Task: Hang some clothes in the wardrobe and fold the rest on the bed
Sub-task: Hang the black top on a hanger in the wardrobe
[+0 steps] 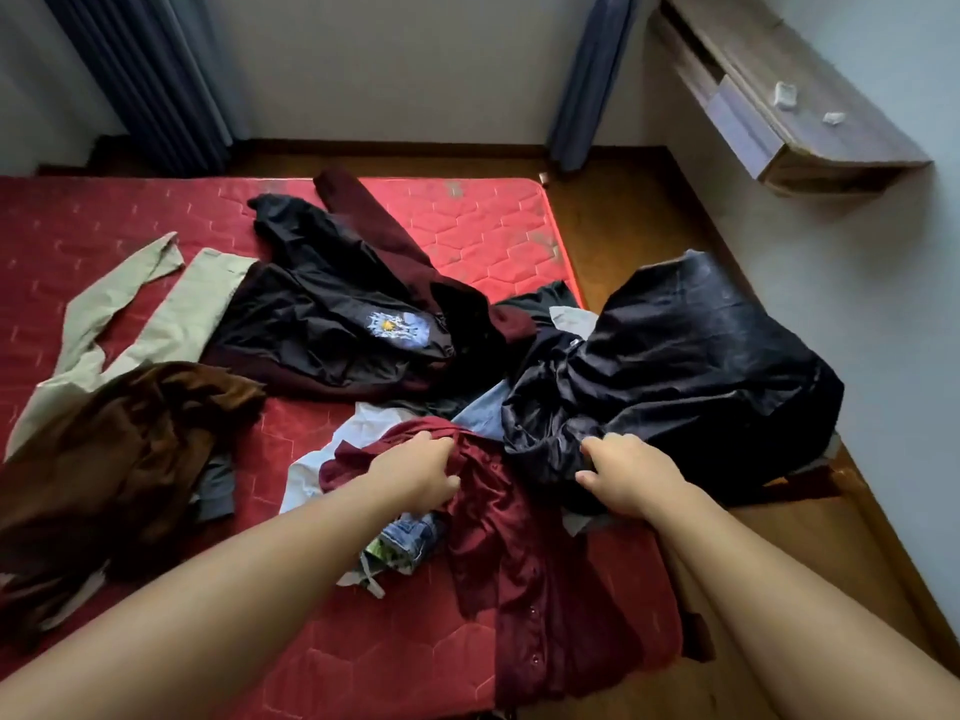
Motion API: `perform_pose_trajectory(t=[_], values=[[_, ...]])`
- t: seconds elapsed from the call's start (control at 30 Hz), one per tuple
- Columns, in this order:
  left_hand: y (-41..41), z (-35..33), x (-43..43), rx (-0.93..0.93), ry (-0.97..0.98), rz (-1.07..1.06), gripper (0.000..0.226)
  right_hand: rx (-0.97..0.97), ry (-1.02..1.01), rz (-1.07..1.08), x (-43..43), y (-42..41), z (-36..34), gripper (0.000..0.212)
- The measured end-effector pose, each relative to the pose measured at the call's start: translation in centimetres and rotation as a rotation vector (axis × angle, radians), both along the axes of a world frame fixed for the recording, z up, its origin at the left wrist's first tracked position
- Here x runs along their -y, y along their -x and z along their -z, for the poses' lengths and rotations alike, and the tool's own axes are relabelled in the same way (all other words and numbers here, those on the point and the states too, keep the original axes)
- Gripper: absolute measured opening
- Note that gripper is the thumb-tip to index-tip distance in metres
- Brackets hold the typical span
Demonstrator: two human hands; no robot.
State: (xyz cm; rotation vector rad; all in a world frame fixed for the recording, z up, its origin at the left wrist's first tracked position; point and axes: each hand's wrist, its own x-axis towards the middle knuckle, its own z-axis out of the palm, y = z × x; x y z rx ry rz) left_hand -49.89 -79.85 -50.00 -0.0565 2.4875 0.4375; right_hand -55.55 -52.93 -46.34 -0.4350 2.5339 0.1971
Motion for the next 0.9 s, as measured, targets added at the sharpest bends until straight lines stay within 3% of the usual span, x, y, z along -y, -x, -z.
perform_pose_trajectory(t=[0.07,0.13,0.23,0.3,0.53,0.7,0.8,0.9], values=[[3.1,2.8,-1.4,0.005,-0.012,-0.035,0.046,-0.086,-0.091,-0.136,-0.6,3.7,2.7,0.045],[6.5,6.1,-3.1,0.004,-0.031,-0.072,0.042,-0.106,-0.219,-0.243,-1.8,7.1,5.7,0.062],[11.9,11.7,-5.8,0.001,-0.076,-0.144,0.048,-0.040,-0.353,-0.288,-3.7,11.4,10.9,0.090],[15.5,15.8,-7.6,-0.017,-0.099,-0.175,0.048,-0.020,-0.352,-0.283,-4.4,13.5,14.3,0.093],[24.5,28.1,-12.9,0.009,-0.227,-0.316,0.082,0.089,-0.362,-0.216,-5.2,16.6,23.8,0.084],[26.4,31.4,-14.1,0.088,-0.602,-0.613,0.105,0.148,-0.209,-0.216,-6.1,15.3,27.2,0.034],[26.1,31.0,-14.6,0.178,-0.687,-0.639,0.091,0.264,-0.114,-0.163,-6.4,14.7,27.1,0.028],[25.6,30.0,-15.5,0.246,-0.572,-0.510,0.044,0.364,0.015,-0.096,-5.9,13.6,25.5,0.026]])
